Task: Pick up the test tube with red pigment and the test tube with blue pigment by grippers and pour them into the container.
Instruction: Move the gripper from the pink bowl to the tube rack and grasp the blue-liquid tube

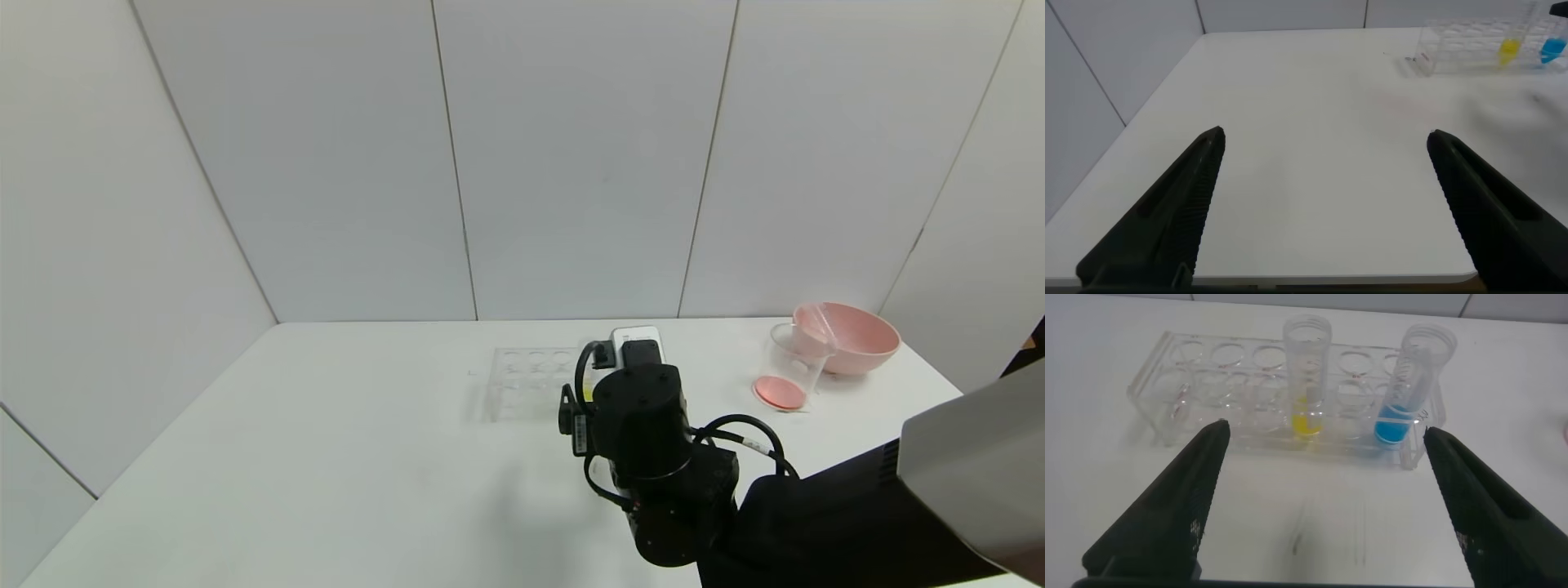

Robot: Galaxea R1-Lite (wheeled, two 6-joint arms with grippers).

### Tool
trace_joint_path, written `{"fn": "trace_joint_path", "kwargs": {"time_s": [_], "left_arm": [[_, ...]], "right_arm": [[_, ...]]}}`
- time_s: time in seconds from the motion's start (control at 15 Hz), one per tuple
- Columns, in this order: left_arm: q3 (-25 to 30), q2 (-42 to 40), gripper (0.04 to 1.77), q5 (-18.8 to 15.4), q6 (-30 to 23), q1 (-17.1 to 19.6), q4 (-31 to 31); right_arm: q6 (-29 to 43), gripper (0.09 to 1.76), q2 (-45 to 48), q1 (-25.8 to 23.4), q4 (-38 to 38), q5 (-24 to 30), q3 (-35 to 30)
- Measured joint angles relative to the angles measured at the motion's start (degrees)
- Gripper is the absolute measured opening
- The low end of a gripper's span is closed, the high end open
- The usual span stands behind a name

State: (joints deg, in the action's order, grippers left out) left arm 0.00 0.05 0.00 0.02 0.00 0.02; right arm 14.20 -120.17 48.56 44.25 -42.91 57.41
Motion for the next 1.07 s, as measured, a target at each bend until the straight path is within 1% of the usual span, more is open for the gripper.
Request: {"fn": "trace_joint_path", "kwargs": {"time_s": [0.27, 0.53, 0.73, 1.07], "left_arm": [[0.0, 0.0, 1.76, 0.0, 0.0, 0.0, 0.0], [0.0, 0.0, 1.76, 0.0, 0.0, 0.0, 0.0], [0.0, 0.0, 1.76, 0.0, 0.0, 0.0, 0.0], [0.0, 0.0, 1.76, 0.0, 0.0, 0.0, 0.0]], "right_arm": [[-0.1, 1.7, 0.6, -4.3, 0.2, 0.9, -2.1], [-0.1, 1.7, 0.4, -6.9, 1.0, 5.5, -2.6], [-0.2, 1.7, -0.9, -8.1, 0.7, 6.3, -0.7], [-0.5, 1.71, -4.8, -10.3, 0.6, 6.4, 4.4]]}}
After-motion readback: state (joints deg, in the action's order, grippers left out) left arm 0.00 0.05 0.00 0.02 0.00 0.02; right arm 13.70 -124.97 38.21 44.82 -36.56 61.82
